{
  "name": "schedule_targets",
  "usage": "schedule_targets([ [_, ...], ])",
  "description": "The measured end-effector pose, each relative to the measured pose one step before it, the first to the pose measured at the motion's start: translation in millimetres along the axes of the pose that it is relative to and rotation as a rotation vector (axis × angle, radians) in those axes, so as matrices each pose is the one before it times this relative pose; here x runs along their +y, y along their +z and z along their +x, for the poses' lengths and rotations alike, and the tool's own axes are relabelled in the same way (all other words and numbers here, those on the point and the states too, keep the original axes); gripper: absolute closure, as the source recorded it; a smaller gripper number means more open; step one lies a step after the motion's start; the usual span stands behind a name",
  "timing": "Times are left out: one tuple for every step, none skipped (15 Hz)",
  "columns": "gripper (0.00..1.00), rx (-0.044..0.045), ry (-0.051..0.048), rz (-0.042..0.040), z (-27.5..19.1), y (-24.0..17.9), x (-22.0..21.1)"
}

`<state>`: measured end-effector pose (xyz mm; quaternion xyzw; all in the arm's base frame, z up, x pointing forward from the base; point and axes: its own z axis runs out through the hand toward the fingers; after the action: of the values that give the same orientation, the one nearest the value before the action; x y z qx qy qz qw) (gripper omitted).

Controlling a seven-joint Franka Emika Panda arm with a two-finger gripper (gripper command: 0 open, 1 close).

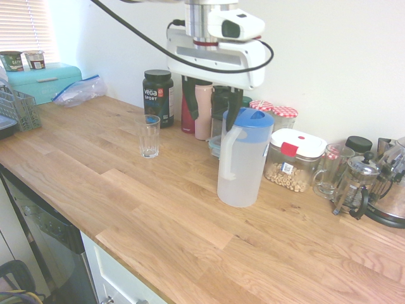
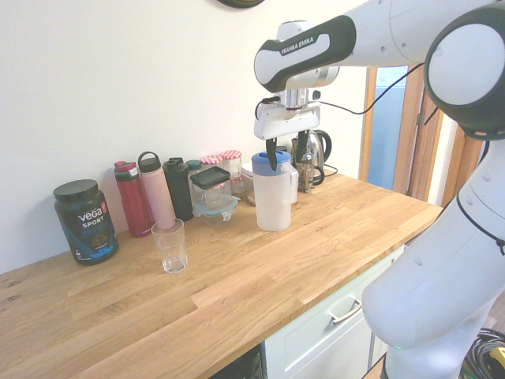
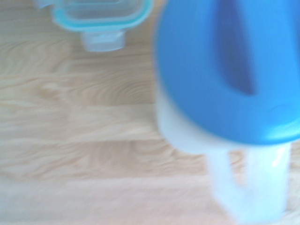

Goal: Pour me some water

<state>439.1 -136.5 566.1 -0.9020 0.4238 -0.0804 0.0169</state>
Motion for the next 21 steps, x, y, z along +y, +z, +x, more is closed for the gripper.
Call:
schedule_targets([
  [0.00, 0.00285, 0.00393, 0.00190, 8.65, 7.50, 3.79],
  [0.00, 0.00333, 0.00449, 0.00083, 5.80, 6.95, 0.52],
  [0.00, 0.00496, 0.00200, 0.00080, 4.63, 7.42, -1.14],
  [0.00, 0.00213, -0.00142, -0.00049, 2.22, 7.94, -2.39],
  [0.00, -0.00279, -0.00072, -0.00367, 1.73, 8.30, -1.47],
  [1.00, -0.00288, -0.00069, -0.00393, 1.64, 5.95, -1.25],
  [1.00, 0.00004, -0.00053, -0.00160, 1.15, 3.14, -0.85],
  [1.00, 0.00493, -0.00058, 0.00164, 1.16, 1.31, -0.77],
  [1.00, 0.00437, -0.00094, 0.00072, 0.56, 0.03, -0.25],
  [1.00, 0.00233, -0.00057, 0.00027, 0.29, 0.00, -0.12],
  [1.00, 0.00195, -0.00029, 0.00064, 0.39, 0.73, -0.28],
  [1.00, 0.00204, -0.00027, 0.00078, 0.51, 1.51, -0.44],
  [1.00, 0.00043, -0.00018, -0.00025, 0.75, 2.32, -0.65],
  [1.00, -0.00090, -0.00014, -0.00125, 0.87, 3.01, -0.72],
  [1.00, 0.00068, -0.00013, -0.00016, 0.95, 2.61, -0.77],
  [1.00, 0.00026, -0.00012, -0.00035, 0.78, 2.25, -0.63],
  [1.00, -0.00173, -0.00005, -0.00147, 0.29, 1.79, -0.25],
  [1.00, -0.00167, -0.00007, -0.00128, -0.03, 1.22, -0.03],
  [1.00, -0.00087, -0.00017, -0.00081, -0.23, 0.56, 0.14],
  [1.00, -0.00066, -0.00025, -0.00095, -0.19, 0.48, 0.17],
  [1.00, -0.00012, -0.00040, -0.00139, -0.06, 0.40, 0.29],
])
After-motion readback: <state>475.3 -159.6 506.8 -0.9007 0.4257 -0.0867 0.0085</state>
